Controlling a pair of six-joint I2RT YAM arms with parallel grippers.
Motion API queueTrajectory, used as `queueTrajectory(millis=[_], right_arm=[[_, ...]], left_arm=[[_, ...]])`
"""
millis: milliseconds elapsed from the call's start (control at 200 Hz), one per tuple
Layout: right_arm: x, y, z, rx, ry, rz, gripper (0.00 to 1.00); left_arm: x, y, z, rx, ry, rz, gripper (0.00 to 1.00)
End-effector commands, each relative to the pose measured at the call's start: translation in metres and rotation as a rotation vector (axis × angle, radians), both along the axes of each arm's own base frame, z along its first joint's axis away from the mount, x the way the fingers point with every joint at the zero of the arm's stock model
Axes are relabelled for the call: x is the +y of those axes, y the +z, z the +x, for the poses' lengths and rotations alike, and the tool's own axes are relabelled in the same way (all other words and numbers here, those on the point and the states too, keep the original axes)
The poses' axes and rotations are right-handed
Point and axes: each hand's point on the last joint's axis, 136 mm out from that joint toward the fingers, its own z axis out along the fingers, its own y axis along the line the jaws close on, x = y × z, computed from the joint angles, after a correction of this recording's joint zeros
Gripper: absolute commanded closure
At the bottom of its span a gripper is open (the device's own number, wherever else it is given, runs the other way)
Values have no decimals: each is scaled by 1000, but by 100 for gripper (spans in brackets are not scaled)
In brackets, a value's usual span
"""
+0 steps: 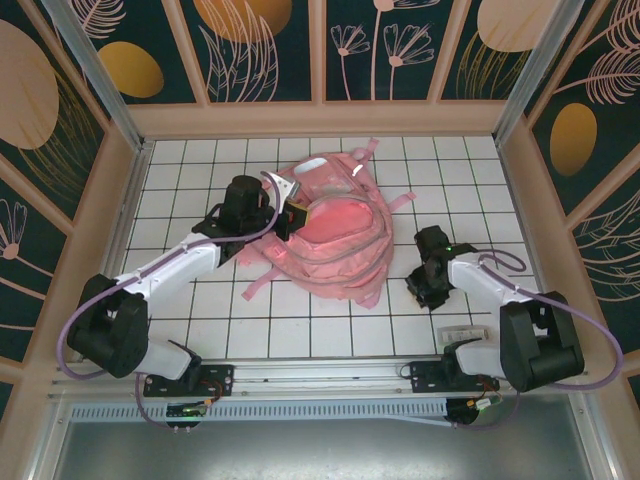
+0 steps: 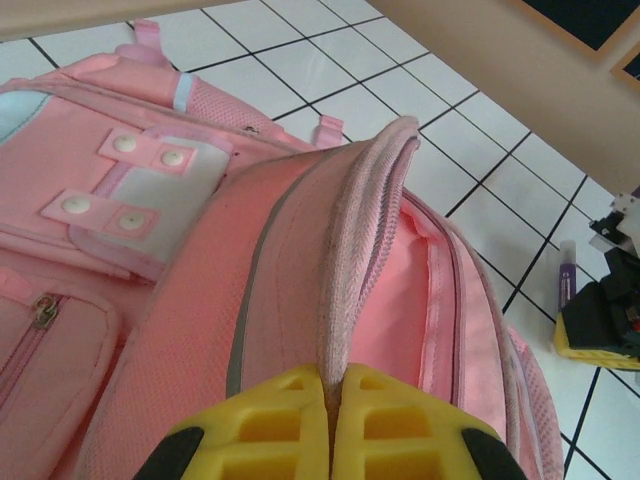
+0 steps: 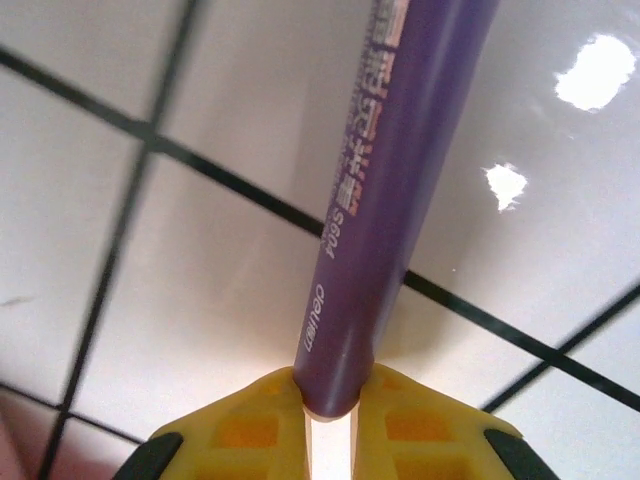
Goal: Pack the student bag
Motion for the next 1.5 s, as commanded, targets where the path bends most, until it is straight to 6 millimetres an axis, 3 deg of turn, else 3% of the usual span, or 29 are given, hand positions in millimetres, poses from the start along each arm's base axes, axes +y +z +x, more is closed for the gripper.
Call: queueTrajectory(millis=[0,195,300,410,550,676,781,951,1071,1196,1321,1401,1496], right_arm=[[0,8,17,-36,78,-25,86],[13,23,31,-85,190,3,90],[29,42,37,-130,306,11,94],[63,81,41,-227,433,100,99],[111,134,50,-342,497,342,100],[151,165,75,-465,445,563,100],[174,174,105,-518,401,636,100],[201,172,149,-565,386,662,77],[209,178,163,-567,402,663,55],[197,180,156,-567,425,605,53],[163,171,136,-537,415,531,50],[122,157,121,-490,376,414,48],[57,130,95,-377,258,223,45]], left_arm=[[-5,26,15,-63,9,-16,100],[-10,31,24,-66,18,-33,100],[-14,37,28,-63,25,-76,100],[-21,44,27,-47,13,-148,100],[-32,62,23,-42,-43,-241,100],[-37,71,17,-40,-86,-276,100],[-40,75,9,-24,-118,-317,100],[-41,71,3,-8,-137,-354,100],[-38,74,3,-22,-119,-368,100],[-34,65,3,-19,-94,-372,100],[-34,57,3,-2,-93,-370,100],[-34,45,4,8,-82,-354,100],[-31,32,7,-4,-65,-325,100]])
